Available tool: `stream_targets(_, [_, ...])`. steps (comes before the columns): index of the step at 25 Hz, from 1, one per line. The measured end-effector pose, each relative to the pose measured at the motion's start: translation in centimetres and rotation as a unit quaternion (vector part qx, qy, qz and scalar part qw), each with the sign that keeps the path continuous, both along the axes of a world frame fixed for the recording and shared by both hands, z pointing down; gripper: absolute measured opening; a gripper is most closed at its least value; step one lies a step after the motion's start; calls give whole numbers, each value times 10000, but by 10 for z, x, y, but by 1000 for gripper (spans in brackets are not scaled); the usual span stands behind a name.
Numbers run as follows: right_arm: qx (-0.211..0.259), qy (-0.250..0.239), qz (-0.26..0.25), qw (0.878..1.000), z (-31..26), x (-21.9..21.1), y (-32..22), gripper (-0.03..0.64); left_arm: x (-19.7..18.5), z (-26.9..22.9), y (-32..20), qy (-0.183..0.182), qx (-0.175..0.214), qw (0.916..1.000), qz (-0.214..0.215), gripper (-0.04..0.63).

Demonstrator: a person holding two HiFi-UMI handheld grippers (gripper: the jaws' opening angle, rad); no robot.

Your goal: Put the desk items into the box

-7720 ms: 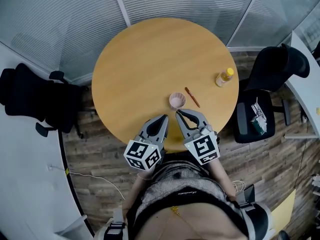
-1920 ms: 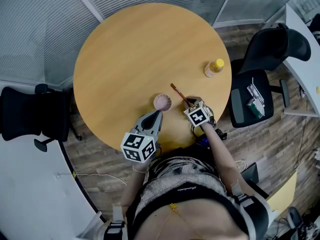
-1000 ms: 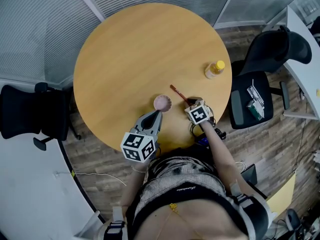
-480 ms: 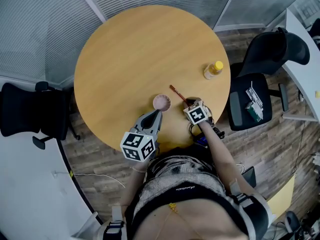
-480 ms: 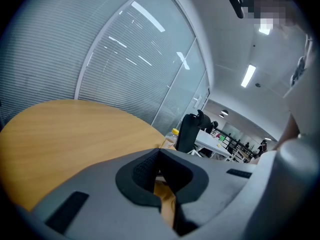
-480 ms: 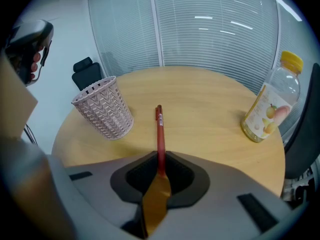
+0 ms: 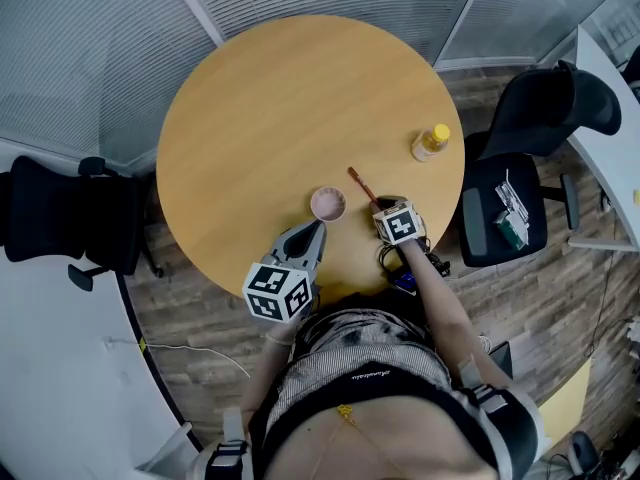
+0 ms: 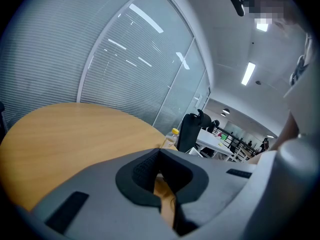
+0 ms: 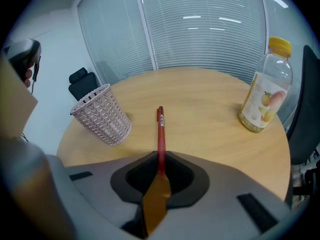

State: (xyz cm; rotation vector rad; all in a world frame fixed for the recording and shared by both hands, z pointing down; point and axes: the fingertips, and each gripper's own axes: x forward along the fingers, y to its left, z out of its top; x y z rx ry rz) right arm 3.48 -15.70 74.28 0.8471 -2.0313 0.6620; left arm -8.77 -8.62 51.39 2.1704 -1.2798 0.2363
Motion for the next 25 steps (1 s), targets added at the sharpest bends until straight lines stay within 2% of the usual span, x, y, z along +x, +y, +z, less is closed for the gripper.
stream_targets(11, [-13, -75, -134, 9999, -5, -2, 8, 60, 5, -1, 17, 59, -26, 9999, -97, -3])
stream_targets(17, [54, -116, -151, 9998, -11, 2, 11, 60, 11, 0, 23, 293, -110, 9994, -165, -3])
stream_targets(25, [279, -241, -185, 9991, -27, 3, 12, 60, 16, 4, 33, 432, -217, 9986, -214, -3])
